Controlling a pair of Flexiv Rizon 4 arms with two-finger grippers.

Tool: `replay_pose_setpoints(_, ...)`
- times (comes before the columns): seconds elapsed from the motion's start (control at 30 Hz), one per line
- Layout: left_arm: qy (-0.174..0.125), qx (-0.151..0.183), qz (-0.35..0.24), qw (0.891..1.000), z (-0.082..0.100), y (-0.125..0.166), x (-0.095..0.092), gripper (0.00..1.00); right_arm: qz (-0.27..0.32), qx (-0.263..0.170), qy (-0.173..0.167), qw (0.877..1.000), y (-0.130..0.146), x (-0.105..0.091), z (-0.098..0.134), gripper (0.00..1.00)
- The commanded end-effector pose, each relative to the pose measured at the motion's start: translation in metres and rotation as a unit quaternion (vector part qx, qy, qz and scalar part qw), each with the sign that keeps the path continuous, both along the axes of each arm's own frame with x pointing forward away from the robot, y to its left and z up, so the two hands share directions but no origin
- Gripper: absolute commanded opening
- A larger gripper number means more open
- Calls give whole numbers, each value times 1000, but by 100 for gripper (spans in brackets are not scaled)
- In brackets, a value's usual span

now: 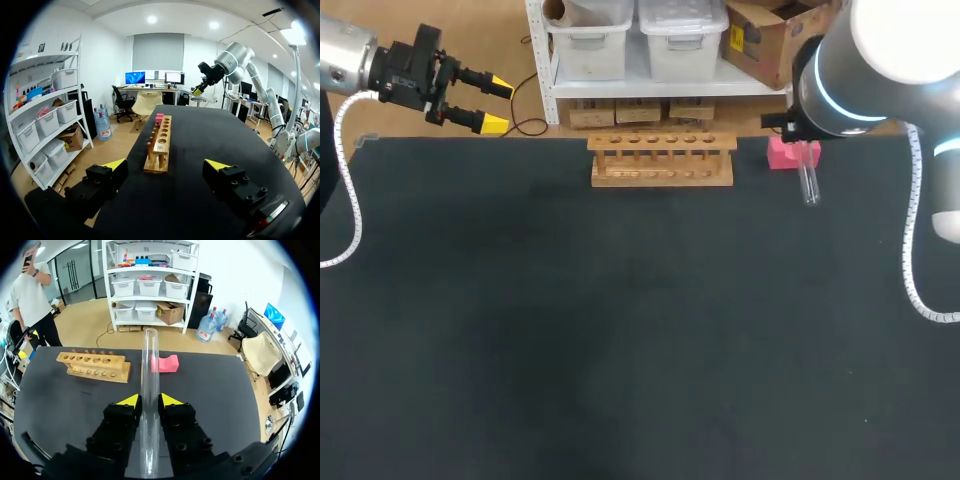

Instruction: Grasp the test tube, adjust it, and insert it.

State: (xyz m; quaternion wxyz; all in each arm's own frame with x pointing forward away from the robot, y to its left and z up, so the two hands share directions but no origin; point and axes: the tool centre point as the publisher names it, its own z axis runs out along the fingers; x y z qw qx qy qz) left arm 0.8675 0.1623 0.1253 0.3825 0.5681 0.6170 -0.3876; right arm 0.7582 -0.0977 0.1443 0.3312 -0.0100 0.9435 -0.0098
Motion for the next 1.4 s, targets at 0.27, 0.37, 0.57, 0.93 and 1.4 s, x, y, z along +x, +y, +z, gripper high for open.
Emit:
replay_pose_setpoints(0.27, 0, 0, -1, 1000, 0, 0, 2, 100, 40, 16, 7, 999, 33, 13, -14, 0)
replay_pose_setpoints(0.37, 0, 0, -1, 1000, 0, 0, 2, 100, 52, 21, 8, 998, 43, 18, -18, 0)
replay_pose_setpoints(0.57, 0, 0, -1, 1000, 0, 0, 2, 100, 68, 26, 9, 997, 61, 31, -27, 0)
replay_pose_setpoints(0.93, 0, 0, -1, 1000, 0, 0, 2, 100, 72, 29, 11, 997, 91, 47, -46, 0)
replay_pose_setpoints(1.4, 0, 0, -1, 1000, 0, 0, 2, 100, 71, 20, 32, 997, 116, 64, -79, 0)
